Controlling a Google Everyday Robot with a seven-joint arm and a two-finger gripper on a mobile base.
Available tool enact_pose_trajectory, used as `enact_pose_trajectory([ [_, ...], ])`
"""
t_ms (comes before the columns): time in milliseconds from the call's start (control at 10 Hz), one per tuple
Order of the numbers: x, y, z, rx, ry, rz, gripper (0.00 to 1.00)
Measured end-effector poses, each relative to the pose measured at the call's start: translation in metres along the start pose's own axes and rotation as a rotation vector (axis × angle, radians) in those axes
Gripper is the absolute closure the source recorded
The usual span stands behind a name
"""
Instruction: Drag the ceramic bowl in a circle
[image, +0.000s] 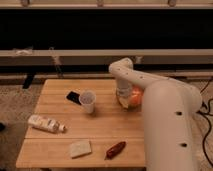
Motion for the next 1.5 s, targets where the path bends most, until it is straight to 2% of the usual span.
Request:
enact_pose_trajectory([
  [100,-0.015,-0.002,0.001,-0.001,-0.013,0.016,0.99],
  [200,-0.024,-0.007,0.001,0.002,-0.019,0.025,0.93],
  [300,-0.027,-0.014,-0.001,0.007,-0.016,0.027,0.83],
  [400,-0.022,-0.026,-0.006,0.016,0.004,0.013,0.71],
  [600,-0.009,-0.044,-0.012,0.034,0.040,-0.019,0.53],
  [800,0.016,-0.064,-0.018,0.057,0.083,-0.085,0.33],
  [1100,0.029,-0.073,-0.020,0.086,0.135,-0.123,0.31],
  [1500,0.022,-0.061,-0.024,0.115,0.229,-0.103,0.31],
])
